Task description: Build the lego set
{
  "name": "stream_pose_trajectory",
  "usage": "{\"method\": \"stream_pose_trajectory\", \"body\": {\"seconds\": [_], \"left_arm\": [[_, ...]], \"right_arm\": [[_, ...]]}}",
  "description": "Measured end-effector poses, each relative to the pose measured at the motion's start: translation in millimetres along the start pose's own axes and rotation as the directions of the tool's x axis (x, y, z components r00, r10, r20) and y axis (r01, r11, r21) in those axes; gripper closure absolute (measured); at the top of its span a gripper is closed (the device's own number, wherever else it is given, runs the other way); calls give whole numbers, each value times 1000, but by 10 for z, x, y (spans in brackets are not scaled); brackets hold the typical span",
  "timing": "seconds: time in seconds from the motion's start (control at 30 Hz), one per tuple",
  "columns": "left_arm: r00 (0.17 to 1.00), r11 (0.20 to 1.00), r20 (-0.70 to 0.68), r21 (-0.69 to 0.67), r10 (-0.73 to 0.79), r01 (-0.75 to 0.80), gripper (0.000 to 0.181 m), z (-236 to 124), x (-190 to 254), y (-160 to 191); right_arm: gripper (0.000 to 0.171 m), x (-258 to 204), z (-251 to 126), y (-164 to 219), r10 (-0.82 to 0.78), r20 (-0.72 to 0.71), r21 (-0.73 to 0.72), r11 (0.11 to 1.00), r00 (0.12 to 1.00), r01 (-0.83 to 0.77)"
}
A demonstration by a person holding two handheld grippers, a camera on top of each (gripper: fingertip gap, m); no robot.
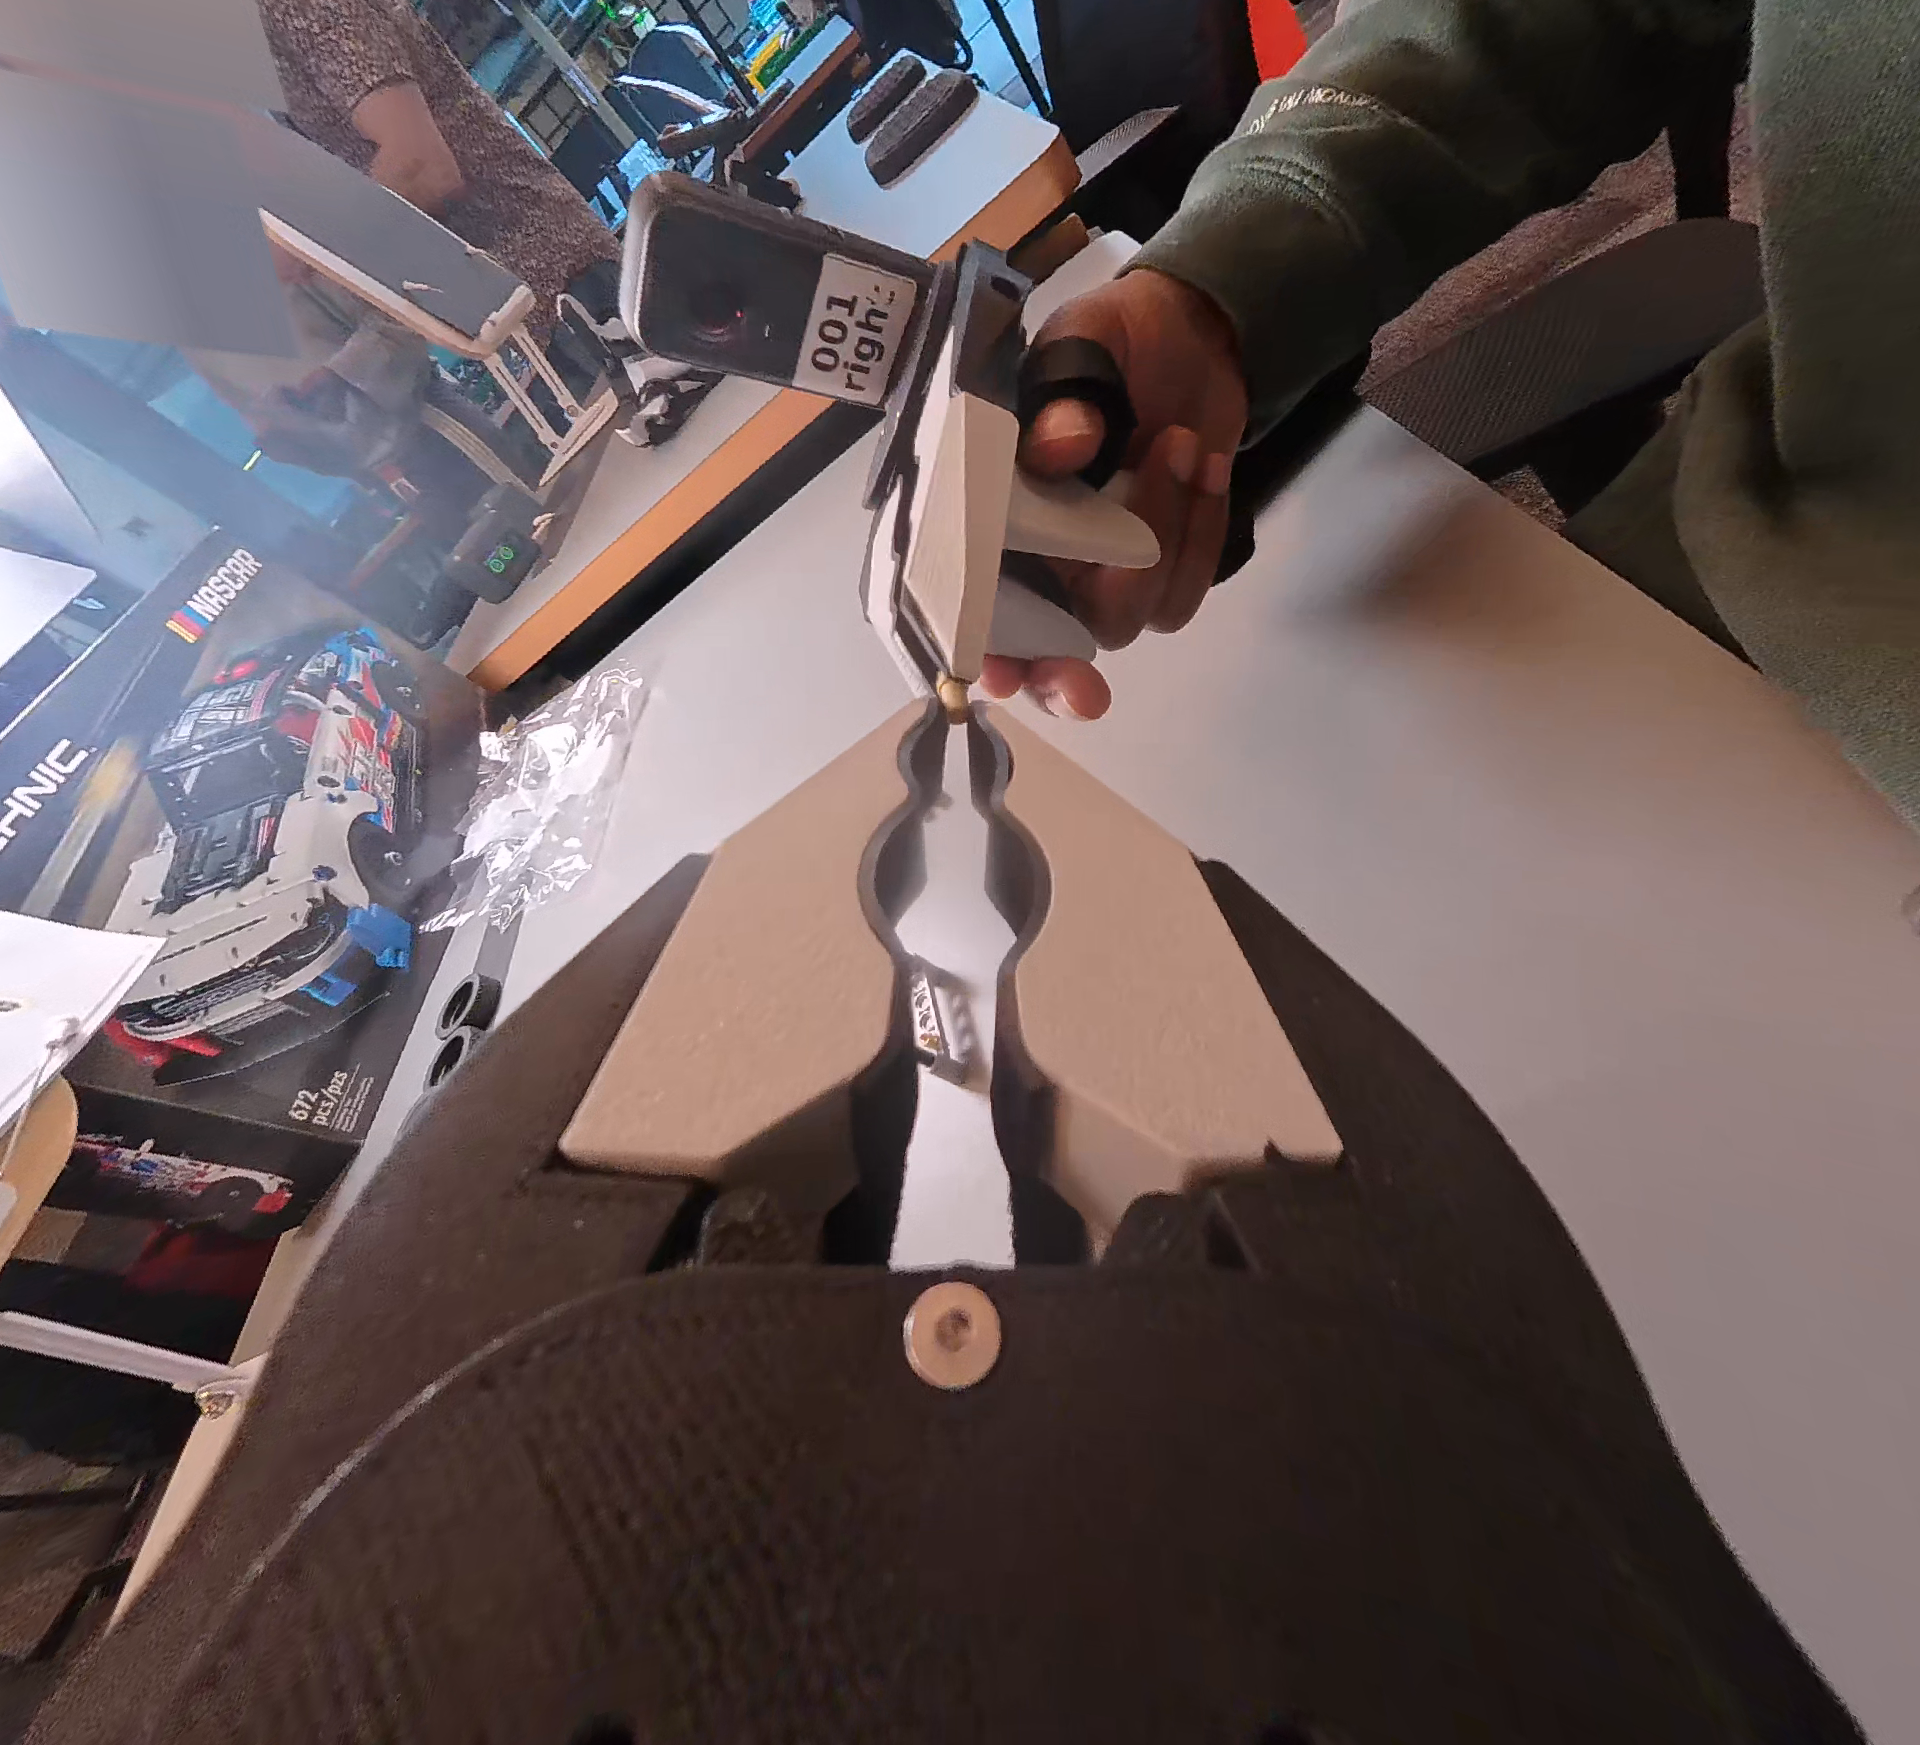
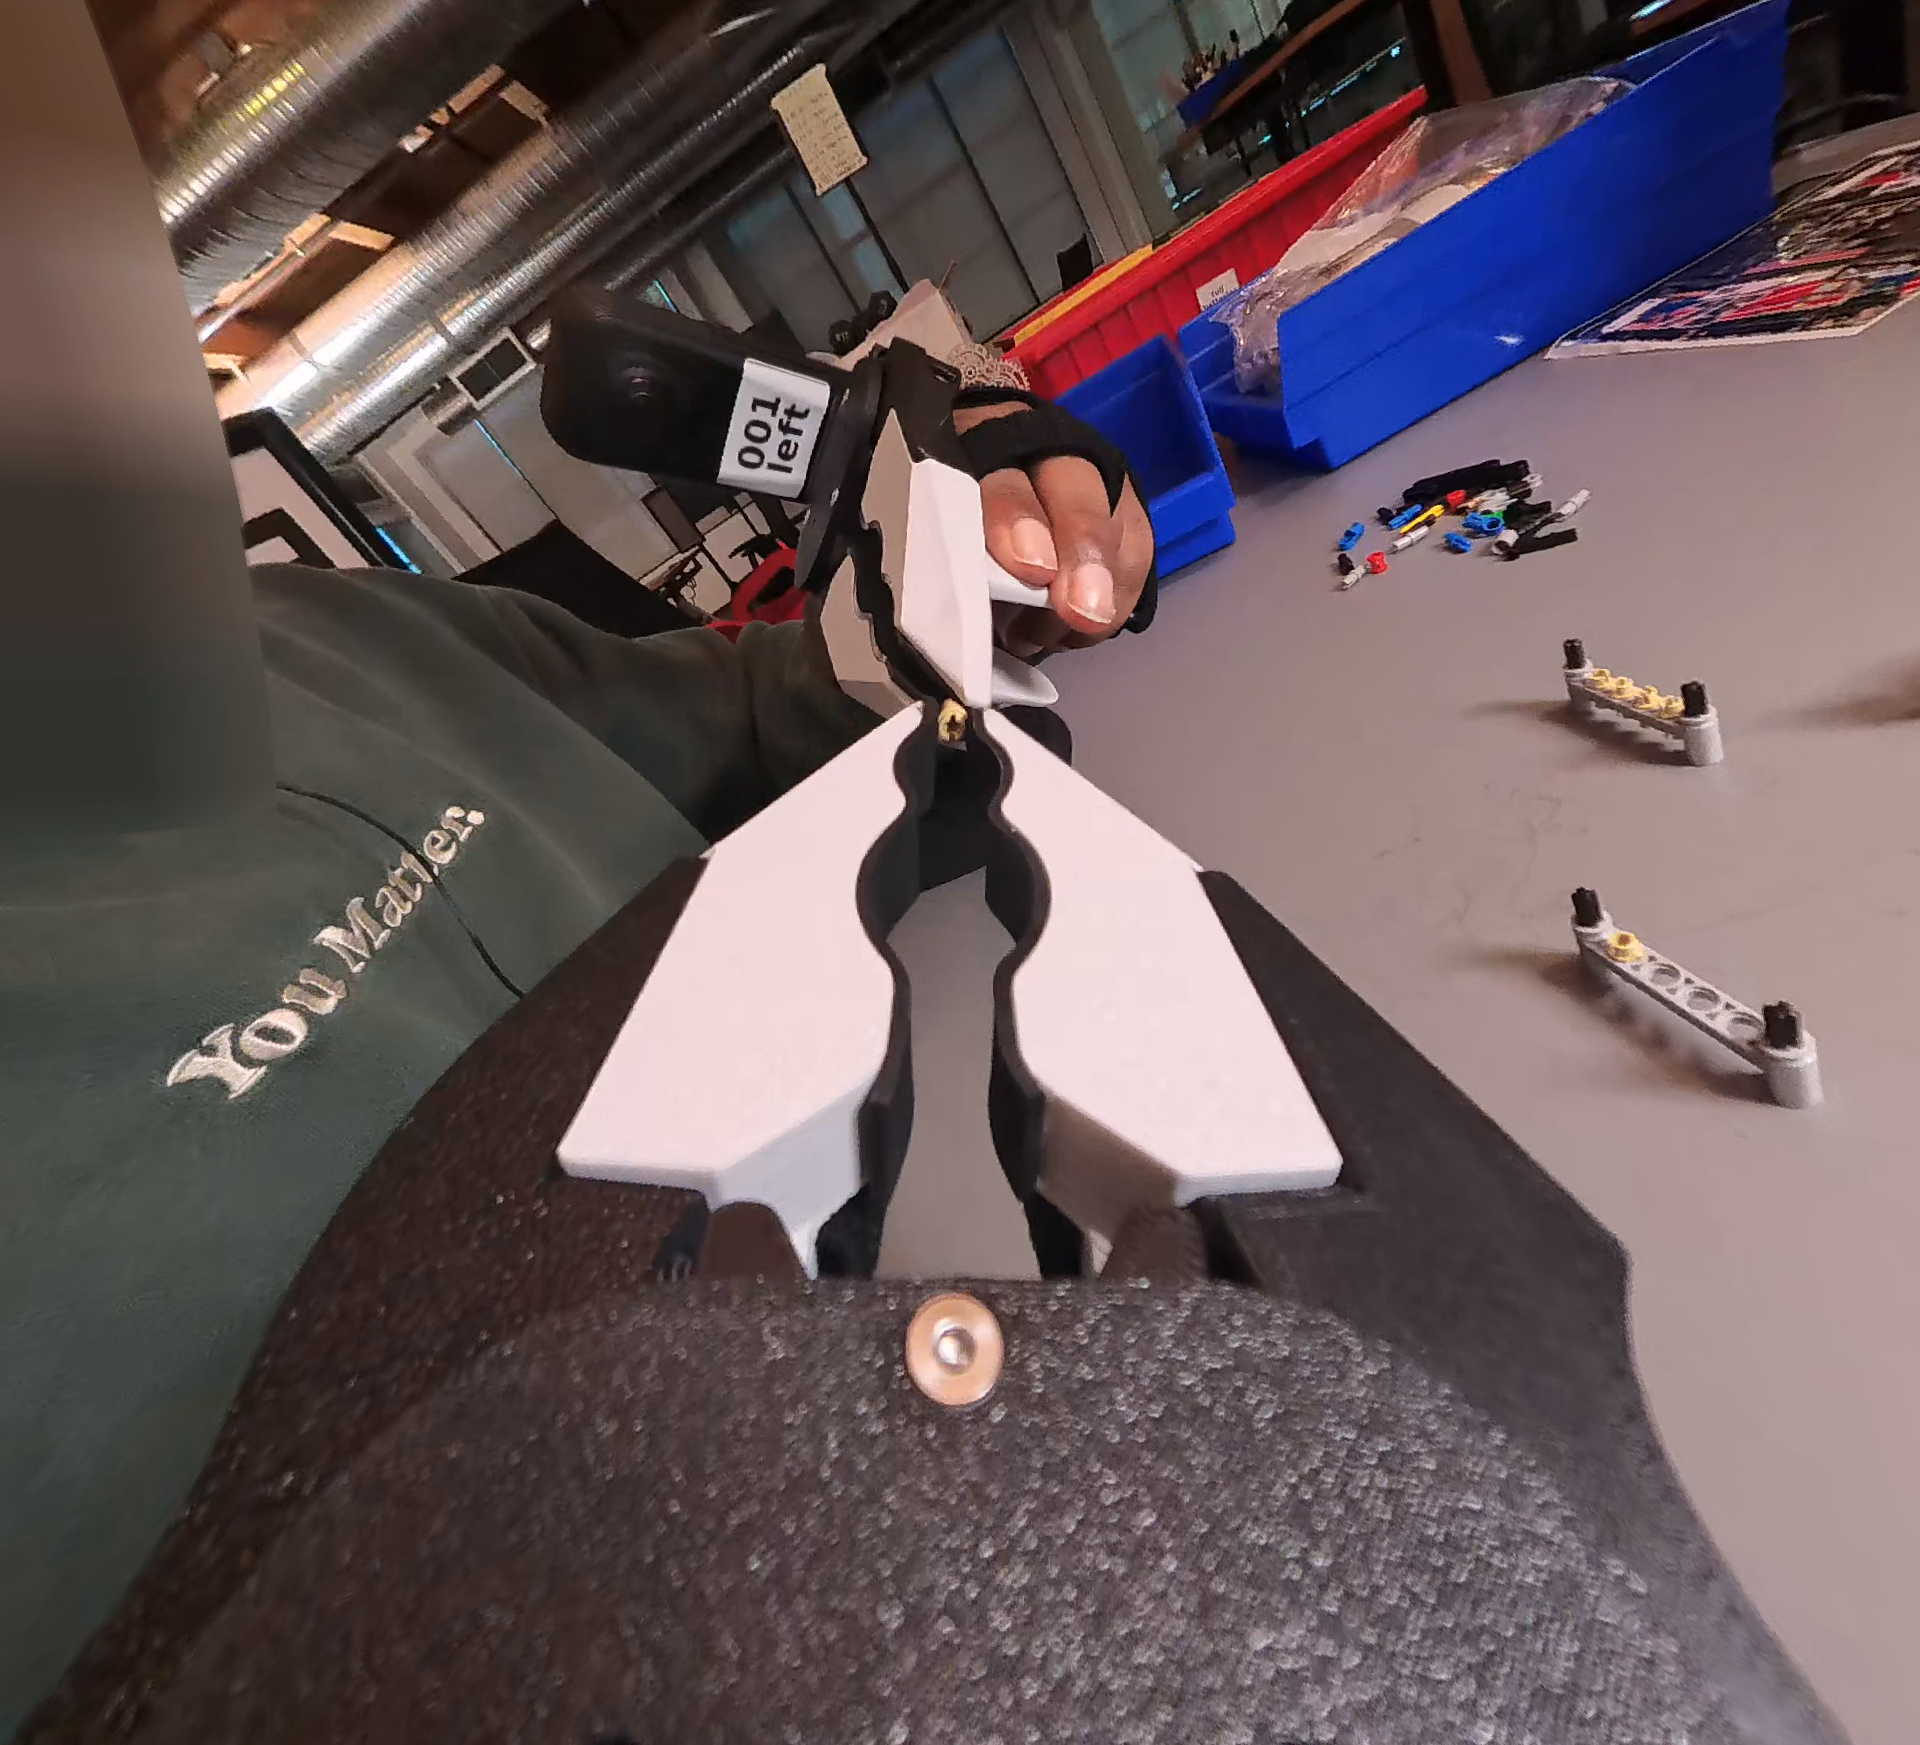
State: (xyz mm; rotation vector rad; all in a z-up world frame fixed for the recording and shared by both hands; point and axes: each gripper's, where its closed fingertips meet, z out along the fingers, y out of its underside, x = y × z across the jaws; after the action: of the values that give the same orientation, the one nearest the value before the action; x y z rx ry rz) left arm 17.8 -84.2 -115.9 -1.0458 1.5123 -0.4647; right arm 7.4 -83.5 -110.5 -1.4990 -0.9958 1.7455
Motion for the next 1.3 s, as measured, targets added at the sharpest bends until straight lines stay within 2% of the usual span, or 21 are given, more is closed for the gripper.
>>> {"method": "stream_pose_trajectory", "body": {"seconds": [0.2,0.27,0.33,0.4,0.43,0.5,0.53,0.63,0.77,0.83,0.9,1.3], "left_arm": [[1000,1000,21,-23,-13,13,178,21,-21,100],[996,997,31,-11,-78,79,177,37,-60,146],[978,978,44,-33,-206,207,166,42,-159,312],[916,910,89,-115,-391,399,165,55,-288,657],[867,849,113,-177,-485,498,162,74,-309,869],[778,733,110,-278,-618,621,154,142,-226,1167],[757,700,110,-314,-644,641,154,179,-183,1269],[777,681,123,-409,-618,607,155,272,-105,1493],[793,687,98,-443,-601,576,160,396,-49,1538],[807,700,86,-448,-585,556,169,427,-28,1547],[813,707,86,-447,-575,548,175,433,-31,1549],[829,729,51,-449,-556,517,175,427,-15,1544]], "right_arm": [[168,101,2,28,-65,-81,-35,997,995,63],[168,153,-18,12,-99,-111,-80,993,989,91],[168,317,-75,-26,-235,-182,-198,960,955,199],[168,580,-150,-56,-419,-222,-382,868,880,316],[168,736,-184,-54,-501,-218,-479,803,838,356],[169,1013,-229,32,-604,-140,-651,654,785,386],[169,1105,-234,103,-628,-74,-712,577,775,400],[168,1274,-227,266,-637,84,-814,400,766,422],[168,1324,-190,396,-604,197,-861,270,773,431],[168,1359,-182,453,-603,226,-873,223,765,434],[168,1400,-186,490,-609,243,-882,186,755,434],[168,1428,-184,578,-571,313,-905,62,759,420]]}}
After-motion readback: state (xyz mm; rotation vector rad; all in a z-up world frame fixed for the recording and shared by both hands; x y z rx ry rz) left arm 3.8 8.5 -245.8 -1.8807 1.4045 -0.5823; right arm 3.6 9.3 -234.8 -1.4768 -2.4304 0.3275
